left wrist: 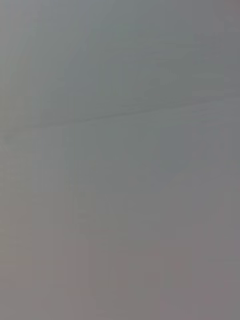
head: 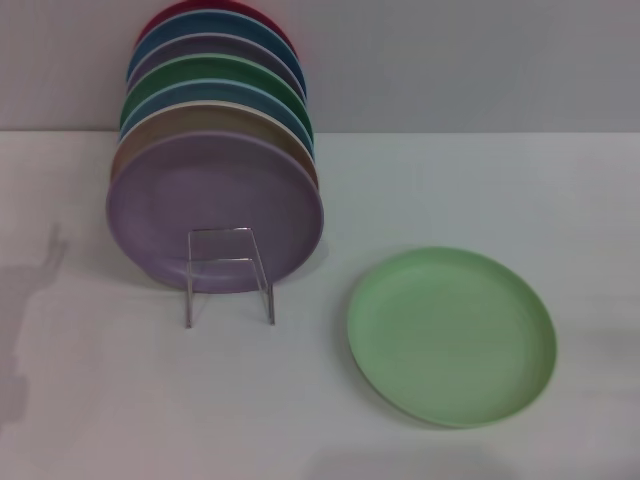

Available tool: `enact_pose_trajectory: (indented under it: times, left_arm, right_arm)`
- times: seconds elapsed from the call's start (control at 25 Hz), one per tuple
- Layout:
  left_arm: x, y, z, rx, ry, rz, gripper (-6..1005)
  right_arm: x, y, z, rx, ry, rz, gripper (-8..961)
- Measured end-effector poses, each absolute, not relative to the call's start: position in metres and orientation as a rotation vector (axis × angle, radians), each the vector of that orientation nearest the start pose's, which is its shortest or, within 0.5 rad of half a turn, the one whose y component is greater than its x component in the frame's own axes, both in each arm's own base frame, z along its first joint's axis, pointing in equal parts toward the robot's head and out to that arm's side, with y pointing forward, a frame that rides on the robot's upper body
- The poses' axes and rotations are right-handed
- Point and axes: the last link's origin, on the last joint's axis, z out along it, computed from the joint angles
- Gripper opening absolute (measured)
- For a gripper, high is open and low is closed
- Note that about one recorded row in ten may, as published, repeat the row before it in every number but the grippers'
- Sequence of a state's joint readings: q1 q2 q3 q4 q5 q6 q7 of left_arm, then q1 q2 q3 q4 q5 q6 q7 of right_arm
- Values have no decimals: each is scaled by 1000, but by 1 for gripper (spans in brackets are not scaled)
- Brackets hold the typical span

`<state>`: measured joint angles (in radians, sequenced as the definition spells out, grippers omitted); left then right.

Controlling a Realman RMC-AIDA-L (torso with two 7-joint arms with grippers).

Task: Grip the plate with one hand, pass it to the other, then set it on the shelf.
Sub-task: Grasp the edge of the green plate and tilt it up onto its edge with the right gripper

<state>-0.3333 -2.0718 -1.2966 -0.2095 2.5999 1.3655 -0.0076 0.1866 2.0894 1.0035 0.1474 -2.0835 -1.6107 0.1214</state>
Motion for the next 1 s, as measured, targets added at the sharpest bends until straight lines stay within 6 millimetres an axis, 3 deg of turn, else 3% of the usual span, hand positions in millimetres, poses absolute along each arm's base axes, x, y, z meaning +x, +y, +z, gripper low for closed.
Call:
enact_pose_trajectory:
  times: [0.64, 1.0]
  left_arm:
    - [-338, 301, 34, -1373, -310, -689, 813]
    - [-327, 301, 25, -1441, -270, -720, 813]
  right_arm:
    - [377, 217, 61, -1026, 404, 749, 800]
    - [369, 212, 61, -1042, 353, 786, 800]
